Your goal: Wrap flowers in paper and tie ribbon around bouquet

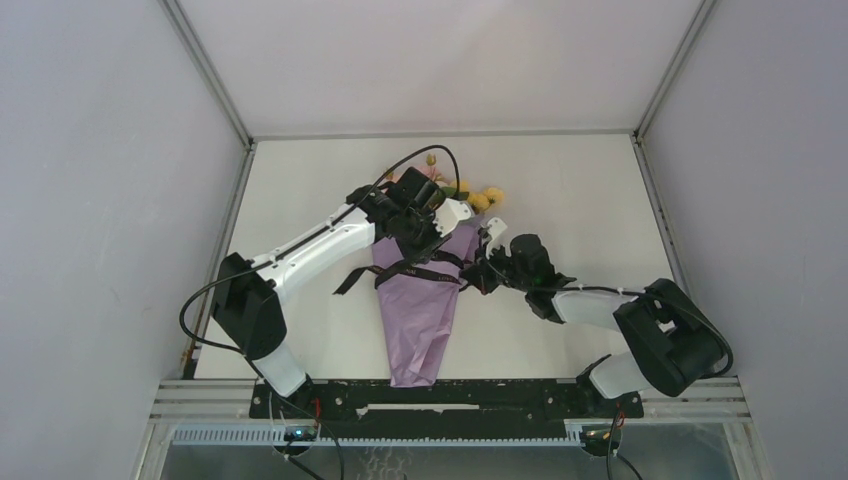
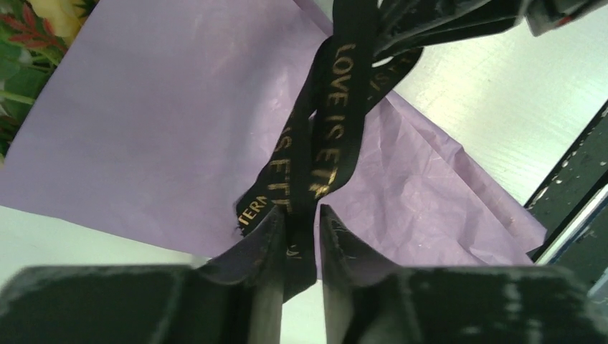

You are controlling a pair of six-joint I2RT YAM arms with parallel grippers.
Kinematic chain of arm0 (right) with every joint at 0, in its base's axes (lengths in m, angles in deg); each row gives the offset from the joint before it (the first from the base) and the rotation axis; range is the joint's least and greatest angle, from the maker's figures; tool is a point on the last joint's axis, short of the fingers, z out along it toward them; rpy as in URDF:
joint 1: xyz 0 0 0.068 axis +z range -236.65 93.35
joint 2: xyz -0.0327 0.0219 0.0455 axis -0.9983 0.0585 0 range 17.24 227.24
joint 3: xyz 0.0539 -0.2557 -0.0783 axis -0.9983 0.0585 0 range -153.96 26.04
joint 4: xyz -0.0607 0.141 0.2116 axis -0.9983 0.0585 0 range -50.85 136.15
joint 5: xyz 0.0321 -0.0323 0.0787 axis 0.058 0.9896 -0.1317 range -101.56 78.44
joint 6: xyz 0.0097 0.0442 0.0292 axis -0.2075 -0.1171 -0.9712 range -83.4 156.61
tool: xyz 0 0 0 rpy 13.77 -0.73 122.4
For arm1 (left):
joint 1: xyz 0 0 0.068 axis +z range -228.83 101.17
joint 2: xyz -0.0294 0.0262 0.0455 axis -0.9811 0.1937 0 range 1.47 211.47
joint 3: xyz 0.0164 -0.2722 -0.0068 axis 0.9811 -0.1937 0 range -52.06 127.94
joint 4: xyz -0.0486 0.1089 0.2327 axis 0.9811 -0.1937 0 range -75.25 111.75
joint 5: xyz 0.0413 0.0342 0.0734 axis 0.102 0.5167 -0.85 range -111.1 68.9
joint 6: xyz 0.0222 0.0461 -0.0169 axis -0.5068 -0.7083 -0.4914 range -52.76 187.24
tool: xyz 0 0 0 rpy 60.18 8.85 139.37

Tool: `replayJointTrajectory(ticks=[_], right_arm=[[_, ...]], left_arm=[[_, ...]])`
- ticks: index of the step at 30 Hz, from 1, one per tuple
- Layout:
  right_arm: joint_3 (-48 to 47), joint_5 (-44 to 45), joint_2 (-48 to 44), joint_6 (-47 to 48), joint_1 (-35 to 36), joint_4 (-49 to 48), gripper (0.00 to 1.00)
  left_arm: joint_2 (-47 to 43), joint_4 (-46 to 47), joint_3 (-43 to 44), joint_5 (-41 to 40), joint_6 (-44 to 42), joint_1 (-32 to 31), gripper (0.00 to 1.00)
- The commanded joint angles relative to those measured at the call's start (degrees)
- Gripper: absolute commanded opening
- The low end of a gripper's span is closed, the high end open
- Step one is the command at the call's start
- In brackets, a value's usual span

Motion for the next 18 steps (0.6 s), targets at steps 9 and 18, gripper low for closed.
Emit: replayJointTrajectory(ticks=[9,18], right_arm=[[-1.71,-11.53,-1.11,-6.59,-2.25,8.65,0.00],[-2.44,-13.85,-0.32,-7.69,-2.43,8.64,0.00]], left_arm=[[-6.68,-10.45,-1.99,2.06,-14.39,8.86,0.97],[-7.24,4.73,-18.07,-5.21,-31.46,20.21,0.88]])
